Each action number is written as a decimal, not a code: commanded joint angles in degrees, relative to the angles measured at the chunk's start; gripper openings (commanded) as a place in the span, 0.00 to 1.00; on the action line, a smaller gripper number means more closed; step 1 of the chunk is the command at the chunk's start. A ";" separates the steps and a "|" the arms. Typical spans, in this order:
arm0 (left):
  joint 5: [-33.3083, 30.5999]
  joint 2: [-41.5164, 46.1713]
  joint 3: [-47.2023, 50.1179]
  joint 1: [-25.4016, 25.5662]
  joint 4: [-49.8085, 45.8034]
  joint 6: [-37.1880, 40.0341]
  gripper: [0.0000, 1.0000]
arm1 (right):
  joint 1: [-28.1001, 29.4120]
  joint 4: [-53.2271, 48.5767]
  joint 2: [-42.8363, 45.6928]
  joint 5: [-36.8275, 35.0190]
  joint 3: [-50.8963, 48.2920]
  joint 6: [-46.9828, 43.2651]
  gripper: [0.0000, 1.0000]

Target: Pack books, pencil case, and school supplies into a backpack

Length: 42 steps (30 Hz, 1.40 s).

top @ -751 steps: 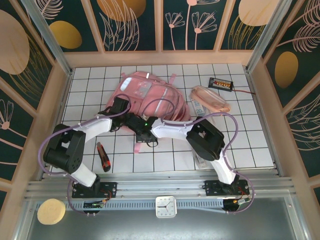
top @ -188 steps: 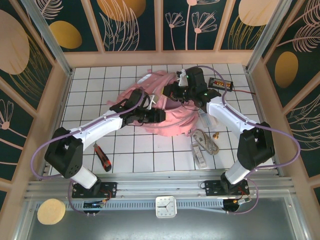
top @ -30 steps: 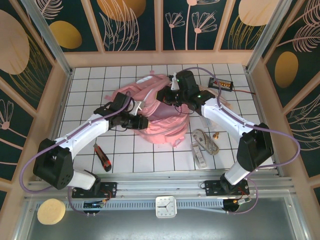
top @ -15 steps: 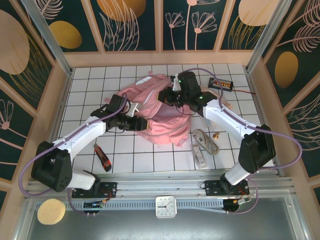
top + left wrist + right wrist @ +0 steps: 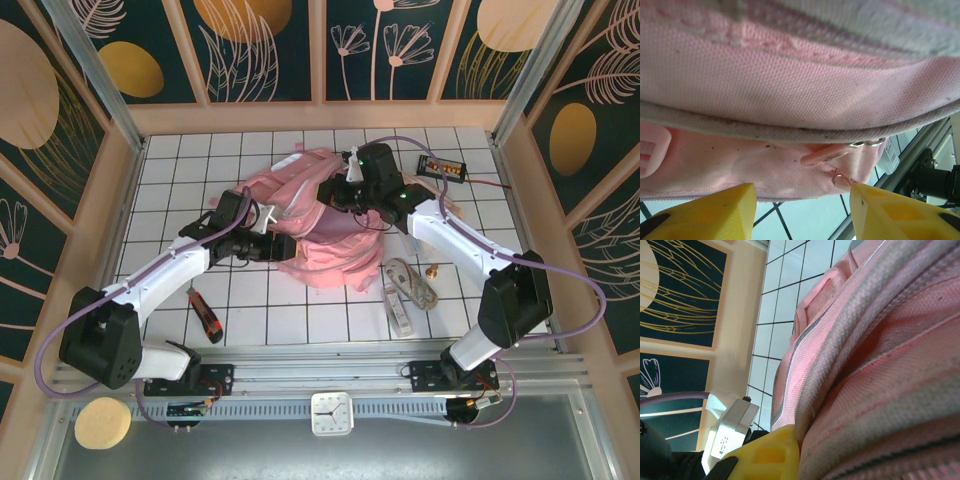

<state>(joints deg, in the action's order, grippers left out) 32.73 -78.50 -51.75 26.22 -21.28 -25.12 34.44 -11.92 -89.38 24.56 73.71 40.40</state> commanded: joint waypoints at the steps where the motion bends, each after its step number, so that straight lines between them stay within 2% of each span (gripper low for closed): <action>1: 0.19 -1.86 -1.85 1.12 2.03 -0.29 0.53 | -0.60 7.10 4.59 1.20 -0.42 -0.72 0.00; 7: -0.83 -6.34 -6.59 4.31 2.16 -0.08 0.53 | -0.68 6.77 4.43 1.02 0.01 -0.79 0.00; 14: -4.45 -6.75 -6.47 4.54 2.47 -0.70 0.52 | -0.66 7.17 4.37 0.93 0.12 -0.51 0.00; 16: -4.50 -6.99 -6.40 4.54 3.26 -0.81 0.48 | -0.69 7.03 4.23 0.93 0.06 -0.58 0.00; 19: -3.32 -8.04 -6.40 4.54 5.24 -1.98 0.34 | -0.66 7.00 4.20 0.93 -0.06 -0.54 0.00; 27: -2.82 -7.46 -6.12 4.54 4.32 -0.63 0.32 | -0.93 6.86 4.22 0.84 -0.37 -0.76 0.00; 32: 1.01 -6.11 -4.32 4.46 6.63 -1.01 0.43 | -1.38 6.74 4.41 0.93 -0.77 -0.97 0.00; 38: 4.50 -5.84 -1.89 4.02 6.91 1.08 0.38 | -1.39 6.26 4.57 0.93 -0.71 -1.06 0.00; 42: 4.49 -4.83 -0.59 2.63 6.34 2.72 0.35 | -1.48 5.86 4.98 0.76 -0.76 -1.30 0.00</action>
<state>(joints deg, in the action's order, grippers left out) 35.03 -85.10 -53.89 29.78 -15.20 -24.71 33.71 -11.60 -89.01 25.15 72.44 40.36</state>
